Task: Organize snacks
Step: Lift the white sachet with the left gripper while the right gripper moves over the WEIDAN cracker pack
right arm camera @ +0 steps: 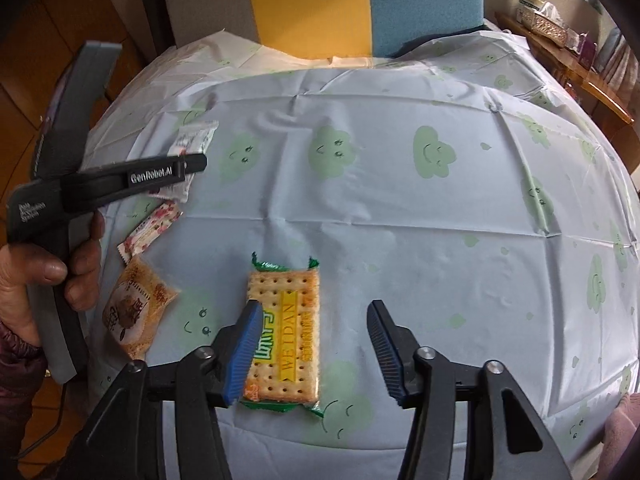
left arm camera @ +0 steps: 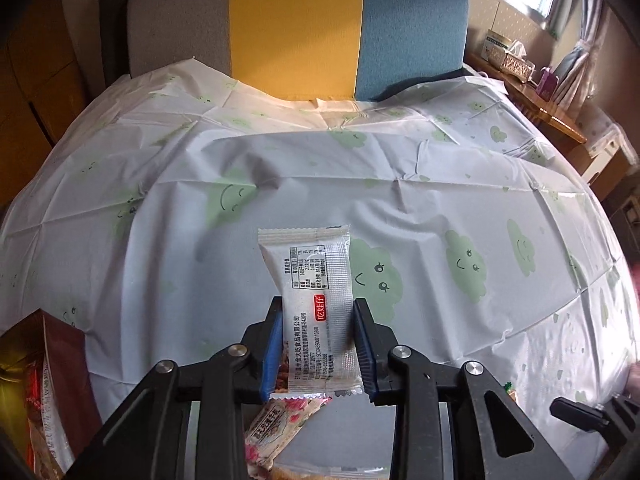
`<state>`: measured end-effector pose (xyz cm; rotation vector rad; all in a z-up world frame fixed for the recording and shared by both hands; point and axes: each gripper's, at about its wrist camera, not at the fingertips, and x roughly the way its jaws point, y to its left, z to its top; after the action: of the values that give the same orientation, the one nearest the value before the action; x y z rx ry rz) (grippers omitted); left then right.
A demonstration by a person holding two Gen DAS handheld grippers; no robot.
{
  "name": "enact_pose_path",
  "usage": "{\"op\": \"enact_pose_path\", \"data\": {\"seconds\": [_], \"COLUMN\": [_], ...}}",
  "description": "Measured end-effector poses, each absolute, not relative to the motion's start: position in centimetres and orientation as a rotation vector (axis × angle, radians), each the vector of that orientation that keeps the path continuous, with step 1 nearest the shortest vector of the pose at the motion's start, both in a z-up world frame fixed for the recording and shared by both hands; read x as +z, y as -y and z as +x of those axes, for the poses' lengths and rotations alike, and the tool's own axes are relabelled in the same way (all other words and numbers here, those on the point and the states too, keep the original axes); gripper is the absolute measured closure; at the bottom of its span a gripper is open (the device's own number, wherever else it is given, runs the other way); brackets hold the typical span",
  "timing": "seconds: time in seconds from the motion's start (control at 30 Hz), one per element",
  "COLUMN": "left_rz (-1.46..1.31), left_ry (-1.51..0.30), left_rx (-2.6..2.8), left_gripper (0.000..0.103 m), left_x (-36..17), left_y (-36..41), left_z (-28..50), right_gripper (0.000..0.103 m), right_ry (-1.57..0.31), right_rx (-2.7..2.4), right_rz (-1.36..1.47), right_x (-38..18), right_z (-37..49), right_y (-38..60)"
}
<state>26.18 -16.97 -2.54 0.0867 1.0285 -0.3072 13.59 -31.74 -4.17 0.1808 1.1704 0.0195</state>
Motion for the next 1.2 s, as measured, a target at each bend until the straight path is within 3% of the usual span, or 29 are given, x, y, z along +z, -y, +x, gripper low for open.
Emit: {"op": "enact_pose_path", "data": {"seconds": [0.17, 0.7, 1.0, 1.2], "left_rz": [0.023, 0.041, 0.030, 0.029], "left_ry": [-0.988, -0.845, -0.872, -0.889], "left_rx": [-0.298, -0.191, -0.156, -0.154], "left_gripper": [0.070, 0.070, 0.070, 0.070], "left_x": [0.1, 3.6, 2.6, 1.8], "left_y": [14.6, 9.0, 6.7, 5.9], "left_z": [24.5, 14.9, 12.0, 10.6], "right_gripper": [0.034, 0.033, 0.035, 0.030], "right_ry": [-1.212, -1.266, -1.268, -1.267], "right_rx": [0.043, 0.009, 0.009, 0.001], "right_rz": [0.108, -0.060, -0.024, -0.015], "right_x": [-5.4, -7.9, -8.1, -8.3], "right_z": [13.7, 13.8, 13.4, 13.5], "right_y": [30.0, 26.7, 26.4, 27.1]}}
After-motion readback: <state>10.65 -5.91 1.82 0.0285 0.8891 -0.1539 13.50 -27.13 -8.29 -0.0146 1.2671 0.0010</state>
